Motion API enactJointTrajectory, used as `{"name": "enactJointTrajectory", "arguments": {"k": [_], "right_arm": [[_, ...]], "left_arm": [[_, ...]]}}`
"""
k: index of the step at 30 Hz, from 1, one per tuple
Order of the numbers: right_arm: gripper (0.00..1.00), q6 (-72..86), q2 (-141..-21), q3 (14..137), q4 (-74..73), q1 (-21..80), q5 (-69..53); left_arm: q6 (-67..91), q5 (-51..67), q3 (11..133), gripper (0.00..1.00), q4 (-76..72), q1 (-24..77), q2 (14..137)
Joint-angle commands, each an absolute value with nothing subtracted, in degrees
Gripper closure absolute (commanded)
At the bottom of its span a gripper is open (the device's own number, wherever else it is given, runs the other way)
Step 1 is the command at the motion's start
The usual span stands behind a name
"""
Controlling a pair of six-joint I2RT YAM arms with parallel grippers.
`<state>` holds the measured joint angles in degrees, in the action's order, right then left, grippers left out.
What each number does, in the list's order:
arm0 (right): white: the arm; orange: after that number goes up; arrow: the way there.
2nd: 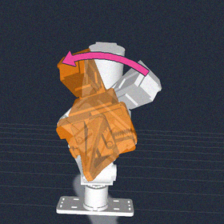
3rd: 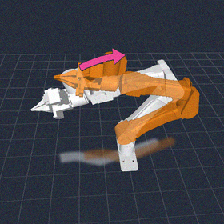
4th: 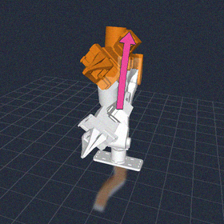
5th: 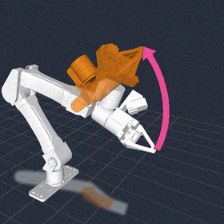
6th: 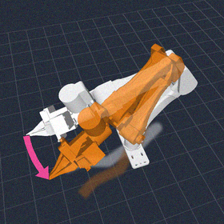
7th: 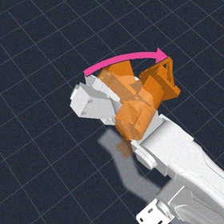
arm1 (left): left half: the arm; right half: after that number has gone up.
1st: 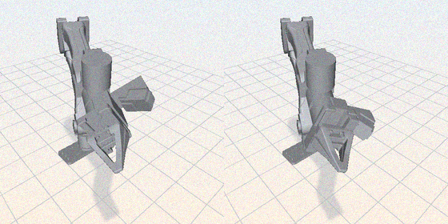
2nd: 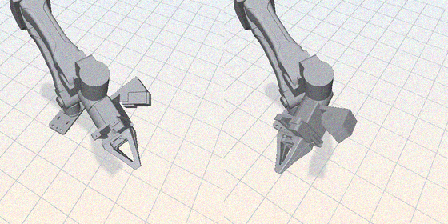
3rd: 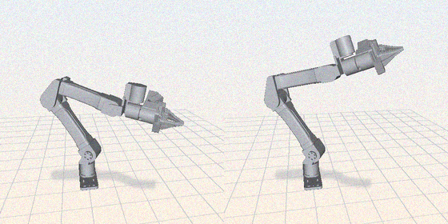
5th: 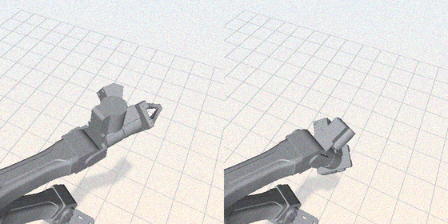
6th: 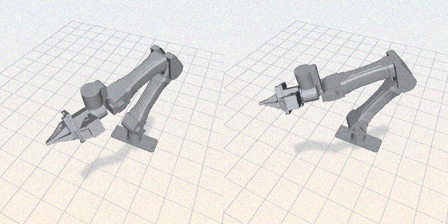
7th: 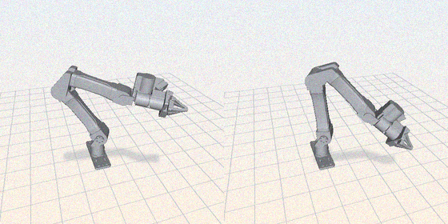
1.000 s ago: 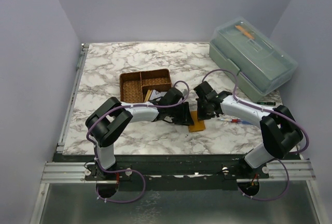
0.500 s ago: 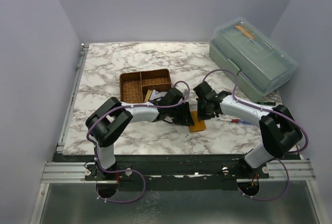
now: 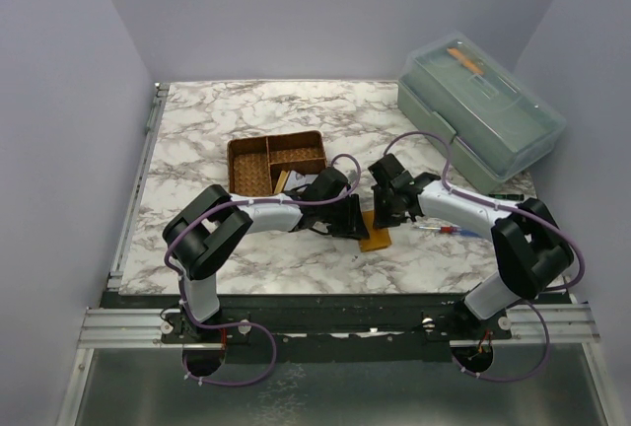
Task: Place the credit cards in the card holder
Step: Close the card holder at the center of the board.
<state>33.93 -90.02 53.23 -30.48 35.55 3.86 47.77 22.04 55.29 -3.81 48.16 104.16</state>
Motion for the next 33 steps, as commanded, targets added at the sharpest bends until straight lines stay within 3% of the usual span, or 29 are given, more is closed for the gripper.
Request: {"name": "enactJointTrajectory", "arguments": {"k": [1,23,33], "right_arm": [[0.78,34.87,-87.92,51.37,-27.31,35.00,-1.34],[0.69,38.11,-84.59,43.95,-18.96,25.39,-14.04],[0.59,30.32,-81.43,47.97,-28.31,28.25,-5.65]], "left_arm": [[47.68,22.93,55.37,0.65,-4.92,48.76,104.50],[47.37,23.55,55.56,0.65,-5.01,48.73,104.59],[47.69,23.44,55.11,0.66,-5.28,48.70,104.32]]}}
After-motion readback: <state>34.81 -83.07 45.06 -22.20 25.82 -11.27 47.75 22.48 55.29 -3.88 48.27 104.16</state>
